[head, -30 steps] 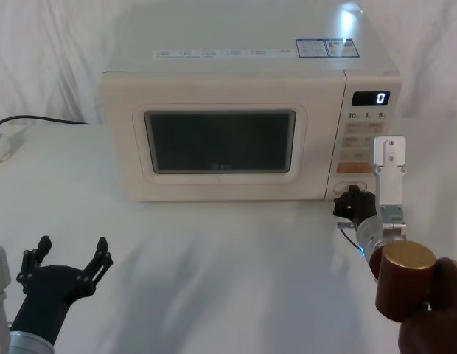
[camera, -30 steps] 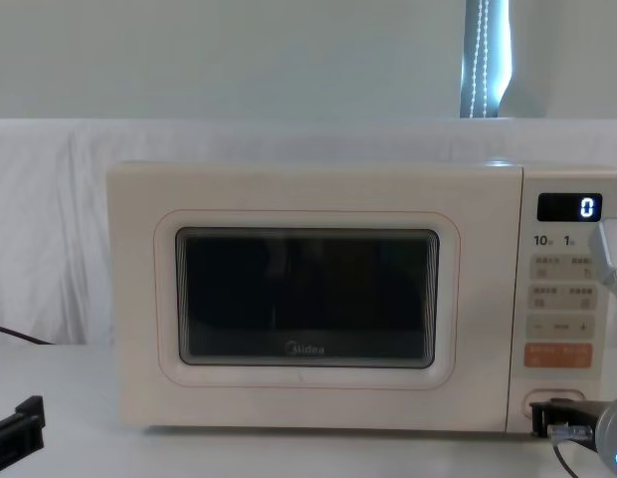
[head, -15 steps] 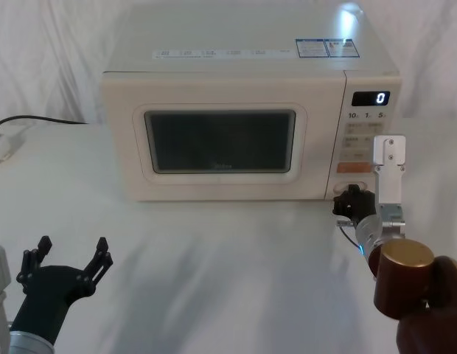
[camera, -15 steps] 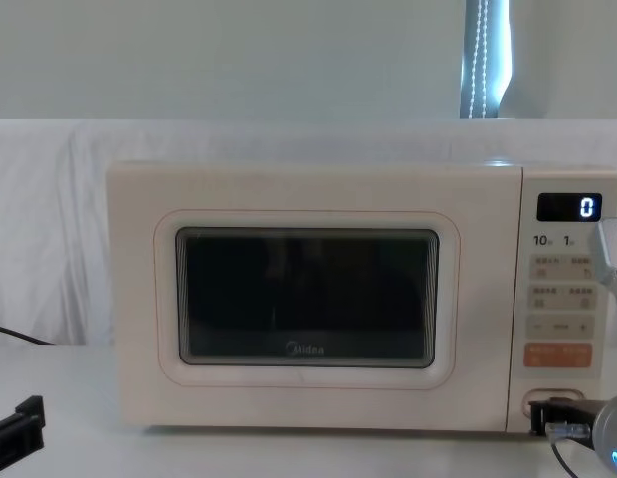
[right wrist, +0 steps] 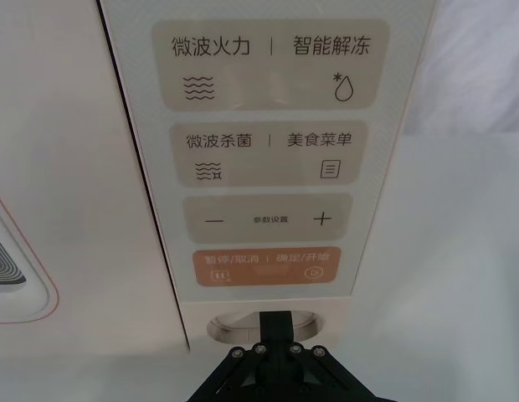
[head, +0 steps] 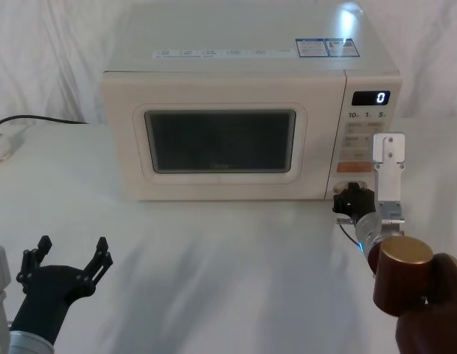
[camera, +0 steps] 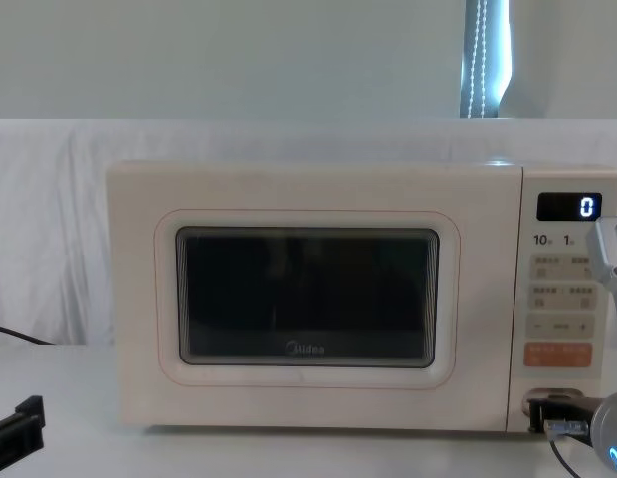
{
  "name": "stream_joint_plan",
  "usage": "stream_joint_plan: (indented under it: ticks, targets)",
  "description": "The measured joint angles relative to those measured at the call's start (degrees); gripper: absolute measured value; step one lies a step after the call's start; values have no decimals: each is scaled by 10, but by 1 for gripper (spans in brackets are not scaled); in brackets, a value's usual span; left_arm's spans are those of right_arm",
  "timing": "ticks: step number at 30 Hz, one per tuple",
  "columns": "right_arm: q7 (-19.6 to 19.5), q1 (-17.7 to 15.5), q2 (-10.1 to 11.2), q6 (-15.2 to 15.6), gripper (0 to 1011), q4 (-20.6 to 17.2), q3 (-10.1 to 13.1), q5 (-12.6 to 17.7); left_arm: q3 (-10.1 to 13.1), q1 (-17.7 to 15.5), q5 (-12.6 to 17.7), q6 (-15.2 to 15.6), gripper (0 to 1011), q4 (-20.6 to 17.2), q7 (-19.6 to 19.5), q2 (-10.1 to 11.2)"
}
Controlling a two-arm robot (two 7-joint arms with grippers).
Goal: Press the button to open the microwave door with one hand; close the microwave door with the other hand.
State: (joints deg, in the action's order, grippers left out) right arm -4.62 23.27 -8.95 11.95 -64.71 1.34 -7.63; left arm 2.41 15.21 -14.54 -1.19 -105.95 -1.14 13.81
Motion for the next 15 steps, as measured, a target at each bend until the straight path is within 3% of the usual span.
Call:
stream_joint_plan:
  ticks: [15]
  targets:
    - [-3, 12, 1, -5, 0, 18, 3, -2, 0, 0, 0, 0, 1001, 0, 0, 0]
